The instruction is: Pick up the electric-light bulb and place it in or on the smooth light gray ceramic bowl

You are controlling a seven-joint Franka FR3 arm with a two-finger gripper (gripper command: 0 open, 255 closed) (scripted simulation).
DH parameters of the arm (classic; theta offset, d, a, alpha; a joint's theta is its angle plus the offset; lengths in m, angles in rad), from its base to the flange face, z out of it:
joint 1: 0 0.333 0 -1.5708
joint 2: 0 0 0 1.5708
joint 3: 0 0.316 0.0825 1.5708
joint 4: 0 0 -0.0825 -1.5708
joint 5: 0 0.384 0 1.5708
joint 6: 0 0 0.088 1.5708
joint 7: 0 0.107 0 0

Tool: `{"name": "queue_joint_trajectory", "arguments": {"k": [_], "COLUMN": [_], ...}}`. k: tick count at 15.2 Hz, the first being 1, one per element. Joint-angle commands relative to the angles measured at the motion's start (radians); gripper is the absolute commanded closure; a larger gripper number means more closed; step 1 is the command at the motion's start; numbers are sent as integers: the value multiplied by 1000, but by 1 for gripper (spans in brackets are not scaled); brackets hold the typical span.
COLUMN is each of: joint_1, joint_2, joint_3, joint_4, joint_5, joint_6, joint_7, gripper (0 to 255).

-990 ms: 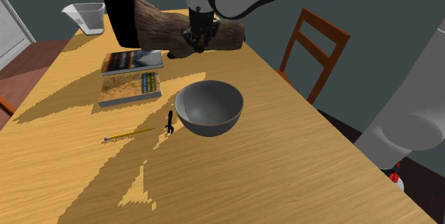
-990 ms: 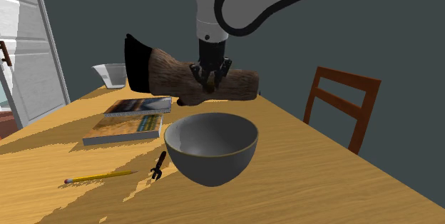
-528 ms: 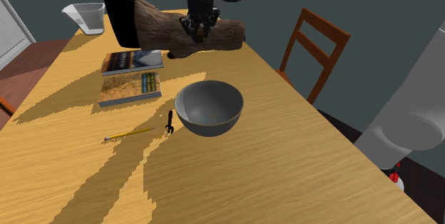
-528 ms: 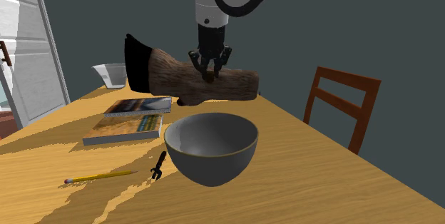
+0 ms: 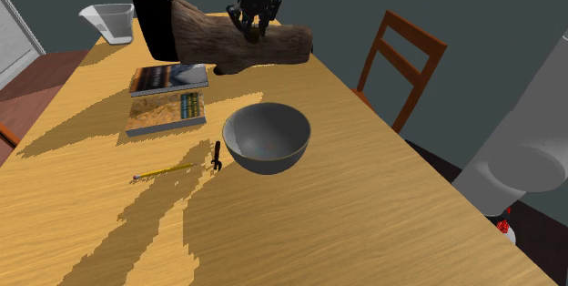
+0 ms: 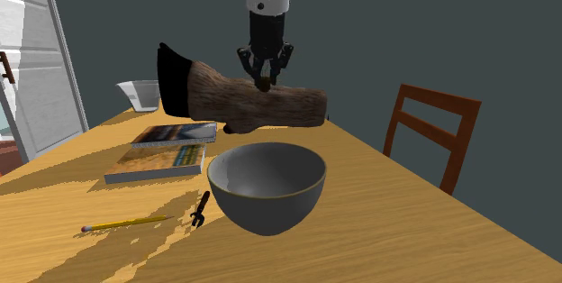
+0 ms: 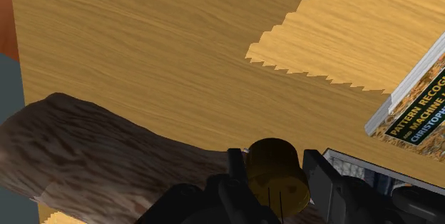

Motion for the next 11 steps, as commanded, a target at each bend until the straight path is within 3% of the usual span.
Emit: {"name": "queue_joint_trajectory", "arguments": {"k": [1, 11], "joint_1": [9, 92], "joint_2": [-36, -228], "joint_3": [10, 93], "joint_4": [-40, -250], "joint_5": [12, 87], "joint_6": [2, -2], "joint_7": [20, 175], "gripper": [255, 255]}}
